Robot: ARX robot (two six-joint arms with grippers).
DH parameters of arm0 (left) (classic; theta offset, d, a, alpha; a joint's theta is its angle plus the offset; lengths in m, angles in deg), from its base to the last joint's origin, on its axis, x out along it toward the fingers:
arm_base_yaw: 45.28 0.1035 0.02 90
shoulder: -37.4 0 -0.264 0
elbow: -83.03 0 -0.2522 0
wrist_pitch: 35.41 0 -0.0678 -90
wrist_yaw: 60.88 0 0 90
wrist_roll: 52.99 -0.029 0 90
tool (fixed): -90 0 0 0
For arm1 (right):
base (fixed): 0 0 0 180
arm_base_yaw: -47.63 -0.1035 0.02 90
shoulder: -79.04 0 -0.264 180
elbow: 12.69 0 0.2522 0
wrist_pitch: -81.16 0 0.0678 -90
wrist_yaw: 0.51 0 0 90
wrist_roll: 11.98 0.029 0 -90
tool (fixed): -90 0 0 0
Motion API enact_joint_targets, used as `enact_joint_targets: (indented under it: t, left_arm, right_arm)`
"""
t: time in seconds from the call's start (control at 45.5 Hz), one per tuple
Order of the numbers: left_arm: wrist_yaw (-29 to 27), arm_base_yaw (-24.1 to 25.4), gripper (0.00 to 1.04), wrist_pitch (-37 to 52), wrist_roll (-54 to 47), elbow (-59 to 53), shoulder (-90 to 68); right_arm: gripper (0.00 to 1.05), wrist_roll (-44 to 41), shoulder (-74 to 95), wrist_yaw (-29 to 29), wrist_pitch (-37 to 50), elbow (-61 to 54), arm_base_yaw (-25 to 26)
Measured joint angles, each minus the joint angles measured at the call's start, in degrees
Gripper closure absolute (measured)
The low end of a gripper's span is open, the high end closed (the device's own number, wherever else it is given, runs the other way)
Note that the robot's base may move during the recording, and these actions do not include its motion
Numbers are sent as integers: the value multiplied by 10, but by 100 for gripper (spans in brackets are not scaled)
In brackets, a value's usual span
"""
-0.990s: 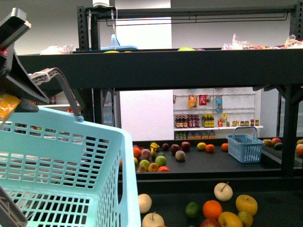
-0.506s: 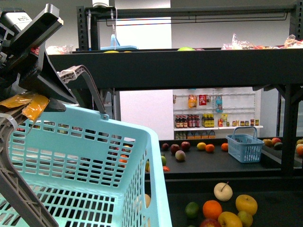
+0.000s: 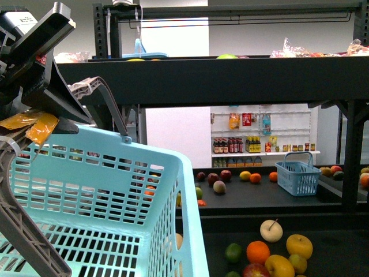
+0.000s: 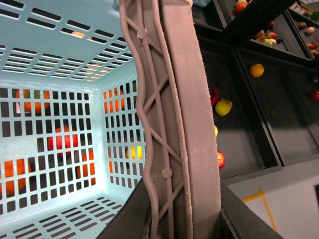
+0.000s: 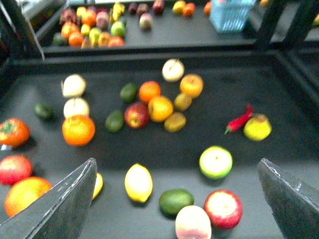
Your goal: Pick lemon from shelf
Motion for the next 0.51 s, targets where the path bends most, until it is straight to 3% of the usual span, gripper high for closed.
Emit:
enact_joint_targets:
  t: [0.22, 0.506]
  left_arm:
    - [-2, 0, 86, 0, -1, 0, -1]
    - [-2, 0, 86, 0, 0, 0, -2]
  right_arm:
    - [8, -42, 254, 77, -84, 195, 1]
    - [8, -83, 466, 109, -156, 421, -5]
